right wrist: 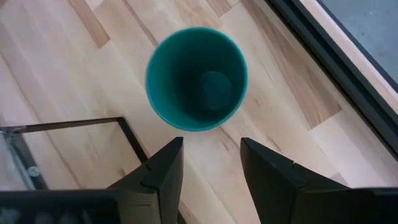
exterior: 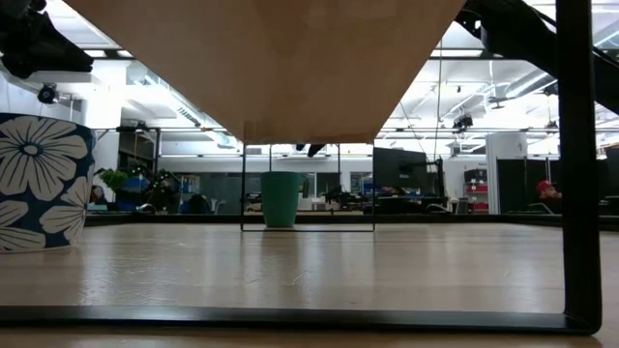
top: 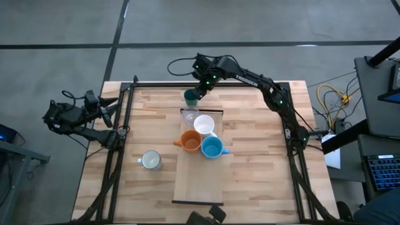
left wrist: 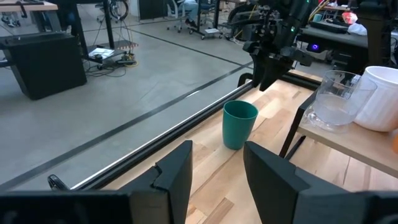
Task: Stack small to large cups/mugs on shelf
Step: Put the green cup on the shelf
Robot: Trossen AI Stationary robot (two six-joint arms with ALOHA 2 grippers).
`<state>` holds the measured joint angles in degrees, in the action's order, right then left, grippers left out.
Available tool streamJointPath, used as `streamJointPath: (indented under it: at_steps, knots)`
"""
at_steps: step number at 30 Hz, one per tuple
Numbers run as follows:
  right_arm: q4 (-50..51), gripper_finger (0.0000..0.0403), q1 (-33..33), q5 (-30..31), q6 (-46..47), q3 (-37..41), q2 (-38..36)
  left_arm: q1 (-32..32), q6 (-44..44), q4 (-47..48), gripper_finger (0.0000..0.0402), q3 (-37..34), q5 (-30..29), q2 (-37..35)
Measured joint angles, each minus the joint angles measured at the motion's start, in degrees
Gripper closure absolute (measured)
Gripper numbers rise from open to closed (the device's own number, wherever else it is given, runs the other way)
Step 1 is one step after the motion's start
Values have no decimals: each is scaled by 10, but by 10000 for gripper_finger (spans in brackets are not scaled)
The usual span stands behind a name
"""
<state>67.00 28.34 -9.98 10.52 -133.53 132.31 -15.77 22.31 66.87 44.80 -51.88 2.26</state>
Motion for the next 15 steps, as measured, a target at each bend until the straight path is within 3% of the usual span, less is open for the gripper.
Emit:
streamJointPath:
  at_steps: [15]
  knots:
    - [0,250,-17,-9,19,49,1,0,0,0,272,0,0,0]
